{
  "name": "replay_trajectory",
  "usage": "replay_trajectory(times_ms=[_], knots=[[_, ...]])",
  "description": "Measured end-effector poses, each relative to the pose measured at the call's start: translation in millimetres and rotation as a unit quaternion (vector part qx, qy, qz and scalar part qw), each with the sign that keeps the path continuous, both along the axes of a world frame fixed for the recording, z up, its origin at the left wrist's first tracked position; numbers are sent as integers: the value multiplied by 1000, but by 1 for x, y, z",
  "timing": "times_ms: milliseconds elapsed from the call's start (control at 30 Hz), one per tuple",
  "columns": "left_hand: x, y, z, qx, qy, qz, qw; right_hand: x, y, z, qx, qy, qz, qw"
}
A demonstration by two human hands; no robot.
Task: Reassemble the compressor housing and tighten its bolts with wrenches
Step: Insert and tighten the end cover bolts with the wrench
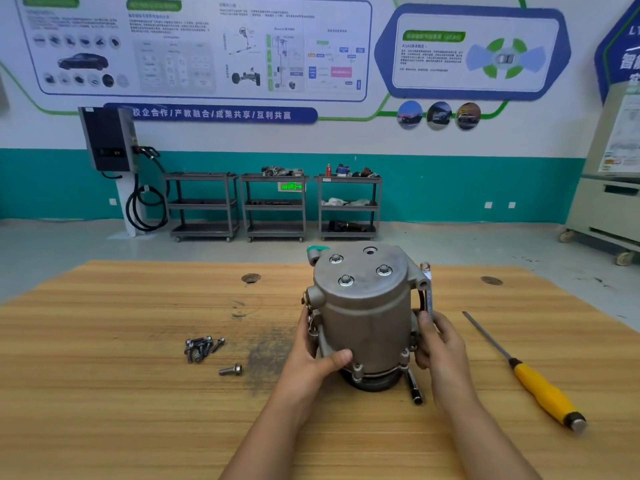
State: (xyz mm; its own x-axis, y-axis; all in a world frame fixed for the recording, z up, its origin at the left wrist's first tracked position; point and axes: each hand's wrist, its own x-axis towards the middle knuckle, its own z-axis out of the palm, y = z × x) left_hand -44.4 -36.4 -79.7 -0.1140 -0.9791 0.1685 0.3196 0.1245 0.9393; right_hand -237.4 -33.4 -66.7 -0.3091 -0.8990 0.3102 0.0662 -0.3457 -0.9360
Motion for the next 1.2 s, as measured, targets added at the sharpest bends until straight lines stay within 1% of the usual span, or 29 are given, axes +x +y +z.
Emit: replay_trajectory(times_ms=[67,133,167,200,233,267,300,333,367,400,433,467,533,600,767,833,867,900,1000,1067,1133,1200], knots=[[2,4,6,31,65,-3,997,2,0,-1,8,12,-13,1000],[8,9,13,64,115,16,991,3,1,-3,21,9,-6,1000],[13,12,16,59,92,47,993,2,2,-3,25,7,3,1000],[20,13,19,35,11,98,994,2,3,-3,27,4,11,1000],[28,13,21,1,-105,166,981,1,4,-3,27,-3,17,999],[39,12,22,-40,-225,232,945,1,5,-3,29,-8,22,999],[50,10,22,-69,-346,270,896,1,6,-3,33,-11,26,999],[61,6,21,-68,-465,279,838,0,6,-3,39,-11,26,999],[71,3,18,-48,-569,274,774,0,5,-4,45,-9,23,999],[79,2,15,-22,-649,265,713,-1,5,-5,51,-5,20,999],[85,-1,11,-1,-695,258,671,-1,4,-6,54,1,15,998],[89,-2,7,14,-711,254,656,-2,3,-7,54,7,11,998],[92,-4,1,23,-709,254,657,-2,3,-7,52,8,8,999],[92,-6,-1,20,-708,262,656,-1,4,-6,51,-13,13,999],[95,-8,1,7,-732,241,637,0,7,-3,68,-55,31,996],[94,-7,4,11,-726,236,646,0,8,-1,72,-63,35,995],[93,-6,6,11,-711,241,660,-1,8,-1,74,-65,35,995],[90,-3,10,1,-681,254,686,-1,7,-1,76,-67,33,994],[77,6,37,-67,-521,313,791,-2,5,-3,85,-74,25,993],[65,18,66,-115,-421,342,832,-2,4,-3,87,-77,25,993],[50,31,95,-170,-311,338,872,-2,4,-3,88,-78,27,993],[34,40,119,-210,-190,292,914,-2,5,-2,85,-81,29,993]])
